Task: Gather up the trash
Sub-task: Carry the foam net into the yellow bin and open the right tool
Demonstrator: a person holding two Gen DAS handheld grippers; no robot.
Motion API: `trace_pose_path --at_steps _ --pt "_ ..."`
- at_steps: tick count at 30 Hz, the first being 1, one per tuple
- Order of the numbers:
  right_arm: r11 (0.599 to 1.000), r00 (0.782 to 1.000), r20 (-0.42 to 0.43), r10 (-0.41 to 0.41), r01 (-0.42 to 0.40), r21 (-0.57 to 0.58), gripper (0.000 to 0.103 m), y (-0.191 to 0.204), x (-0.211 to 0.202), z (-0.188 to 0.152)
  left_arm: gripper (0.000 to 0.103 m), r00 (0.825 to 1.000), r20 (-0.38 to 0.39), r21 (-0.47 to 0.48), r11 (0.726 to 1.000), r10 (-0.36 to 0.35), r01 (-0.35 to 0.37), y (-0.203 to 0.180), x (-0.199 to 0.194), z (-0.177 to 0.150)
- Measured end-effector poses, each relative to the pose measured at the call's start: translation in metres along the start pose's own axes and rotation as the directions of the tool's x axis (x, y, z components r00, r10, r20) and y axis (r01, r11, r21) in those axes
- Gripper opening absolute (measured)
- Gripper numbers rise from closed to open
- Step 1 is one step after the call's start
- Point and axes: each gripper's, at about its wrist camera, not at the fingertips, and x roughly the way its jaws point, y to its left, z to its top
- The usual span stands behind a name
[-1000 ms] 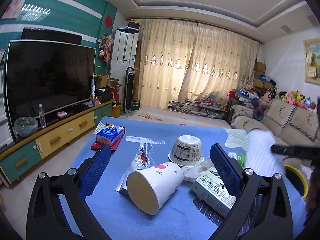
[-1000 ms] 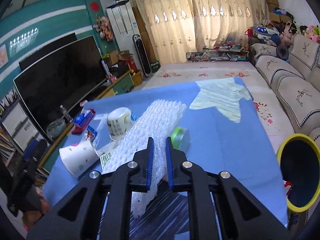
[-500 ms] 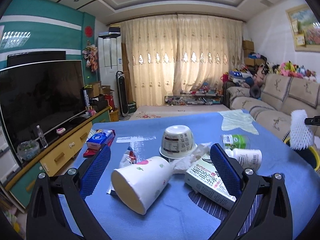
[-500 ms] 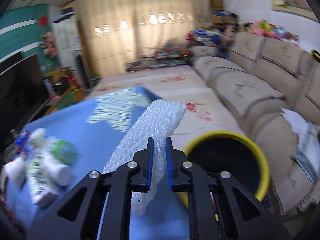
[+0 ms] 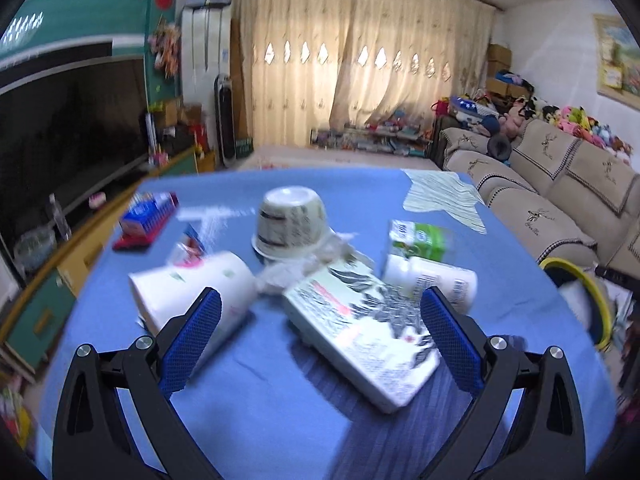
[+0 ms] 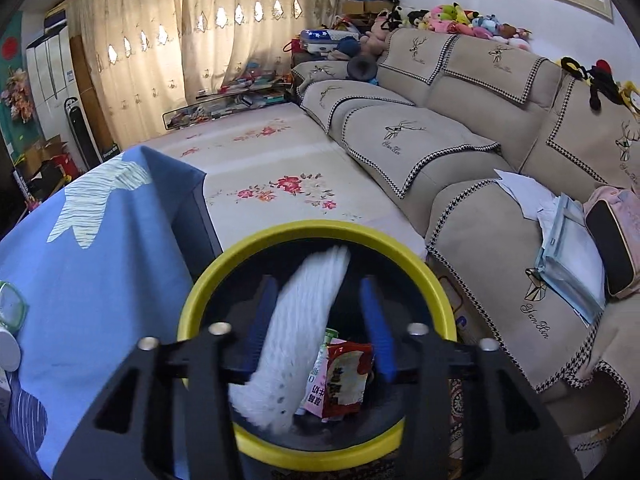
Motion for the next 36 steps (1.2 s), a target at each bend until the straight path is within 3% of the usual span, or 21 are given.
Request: trace_pose_path --at_steps 8,17,29,36 --pt "0.998 0.998 -0.012 0.067 -0.066 0.016 0.046 -0.005 -0.002 -0.003 0.098 0.99 -0.126 -0.07 0.995 0.056 -0.065 -0.042 0.035 -0.008" --pt "0.991 0.991 -0.031 0.131 -0.13 0.031 0.049 -0.004 0.004 -0.005 0.098 0.971 -0.199 -0.073 0.986 0.135 -0.152 -0.06 0.059 -0.022" --pt "0.984 0.984 -0.043 0.174 -0.172 0.039 0.051 -0.005 0.006 -0.006 0.093 0.956 -0.293 -0.16 0.984 0.021 -0.071 -0.027 0.055 -0.03" --pt "0.98 0.979 -0.051 0.198 -0.196 0.038 0.051 0.001 0.006 -0.005 0.094 0.948 -0.314 -0.178 0.977 0.054 -0.114 -0.005 0.039 -0.03"
